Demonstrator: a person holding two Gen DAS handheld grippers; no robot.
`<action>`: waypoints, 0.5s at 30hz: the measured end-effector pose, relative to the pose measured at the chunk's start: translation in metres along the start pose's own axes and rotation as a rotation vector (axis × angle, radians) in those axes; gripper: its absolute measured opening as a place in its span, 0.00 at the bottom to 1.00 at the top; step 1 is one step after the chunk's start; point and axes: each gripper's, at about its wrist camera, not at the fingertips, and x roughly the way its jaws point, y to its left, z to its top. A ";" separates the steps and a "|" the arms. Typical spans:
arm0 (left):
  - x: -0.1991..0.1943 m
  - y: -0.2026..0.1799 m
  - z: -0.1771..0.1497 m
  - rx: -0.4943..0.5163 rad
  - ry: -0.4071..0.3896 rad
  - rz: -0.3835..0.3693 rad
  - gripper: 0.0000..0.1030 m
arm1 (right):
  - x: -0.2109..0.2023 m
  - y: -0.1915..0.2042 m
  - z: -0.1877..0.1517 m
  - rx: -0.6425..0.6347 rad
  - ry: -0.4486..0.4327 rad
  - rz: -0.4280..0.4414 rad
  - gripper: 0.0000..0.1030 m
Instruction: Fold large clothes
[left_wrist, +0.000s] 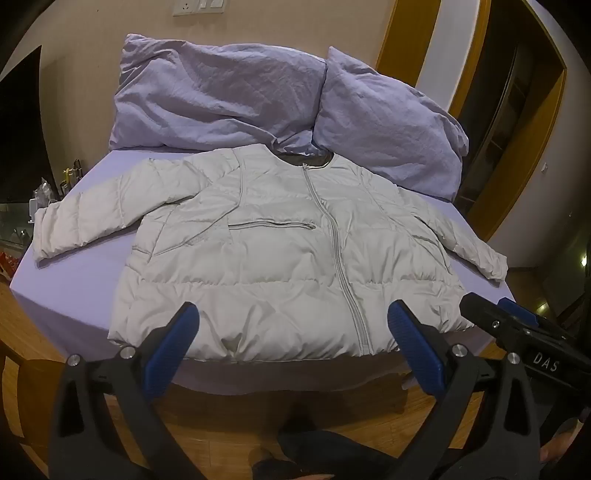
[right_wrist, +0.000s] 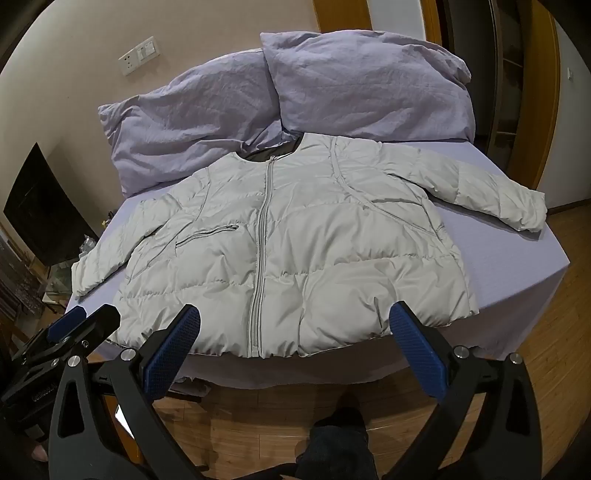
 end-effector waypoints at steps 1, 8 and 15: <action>0.000 0.000 0.000 -0.001 0.002 -0.001 0.98 | 0.000 0.000 0.000 -0.003 0.002 -0.004 0.99; 0.000 0.000 0.000 0.000 0.003 0.002 0.98 | 0.000 0.000 0.000 -0.003 -0.001 -0.002 0.99; 0.000 0.000 0.000 -0.001 0.005 0.005 0.98 | 0.000 0.000 0.000 -0.002 -0.002 -0.002 0.99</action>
